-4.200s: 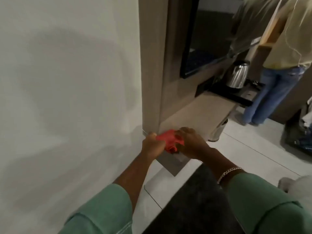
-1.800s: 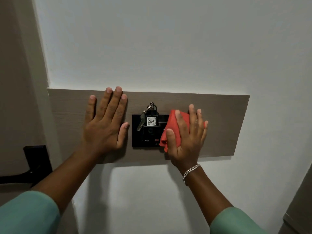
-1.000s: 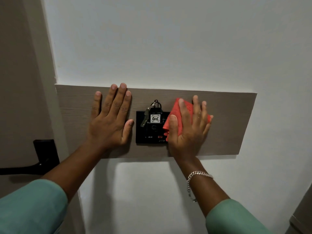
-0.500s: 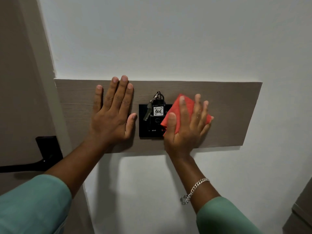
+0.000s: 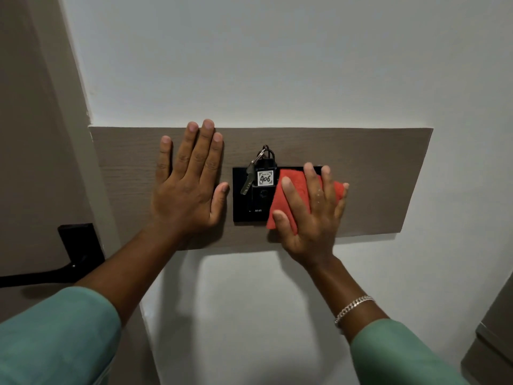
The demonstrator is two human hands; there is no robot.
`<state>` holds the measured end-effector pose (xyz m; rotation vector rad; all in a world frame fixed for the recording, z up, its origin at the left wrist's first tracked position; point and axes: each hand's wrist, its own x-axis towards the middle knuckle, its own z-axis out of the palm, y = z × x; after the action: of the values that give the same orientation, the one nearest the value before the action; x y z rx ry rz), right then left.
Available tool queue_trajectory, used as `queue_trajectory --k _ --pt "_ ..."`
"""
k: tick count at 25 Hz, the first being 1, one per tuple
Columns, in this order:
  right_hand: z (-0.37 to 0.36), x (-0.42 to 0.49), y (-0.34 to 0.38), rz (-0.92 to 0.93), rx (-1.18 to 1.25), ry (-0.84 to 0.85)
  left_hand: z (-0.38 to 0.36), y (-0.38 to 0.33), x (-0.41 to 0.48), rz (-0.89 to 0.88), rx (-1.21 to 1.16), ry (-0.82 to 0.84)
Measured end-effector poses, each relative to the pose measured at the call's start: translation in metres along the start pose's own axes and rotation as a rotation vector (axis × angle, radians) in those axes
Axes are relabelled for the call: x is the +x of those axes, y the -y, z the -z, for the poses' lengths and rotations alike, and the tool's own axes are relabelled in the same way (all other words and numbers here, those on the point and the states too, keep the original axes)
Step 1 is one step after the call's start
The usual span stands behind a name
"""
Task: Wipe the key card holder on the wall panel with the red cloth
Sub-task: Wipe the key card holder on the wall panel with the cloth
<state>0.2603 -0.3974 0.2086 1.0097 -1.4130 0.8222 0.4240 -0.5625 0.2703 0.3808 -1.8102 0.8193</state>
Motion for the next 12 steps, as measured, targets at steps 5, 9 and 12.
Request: queue_trajectory --k 5,9,12 --pt "0.002 0.003 -0.012 -0.202 0.029 -0.005 0.001 0.0 -0.001 0.001 -0.01 -0.023" --pt "-0.003 -0.004 0.015 -0.329 0.046 0.018 -0.001 -0.001 0.0 -0.002 -0.02 -0.032" --pt "0.01 -0.031 -0.011 -0.171 0.053 0.125 -0.001 -0.001 -0.001 0.0 -0.004 -0.043"
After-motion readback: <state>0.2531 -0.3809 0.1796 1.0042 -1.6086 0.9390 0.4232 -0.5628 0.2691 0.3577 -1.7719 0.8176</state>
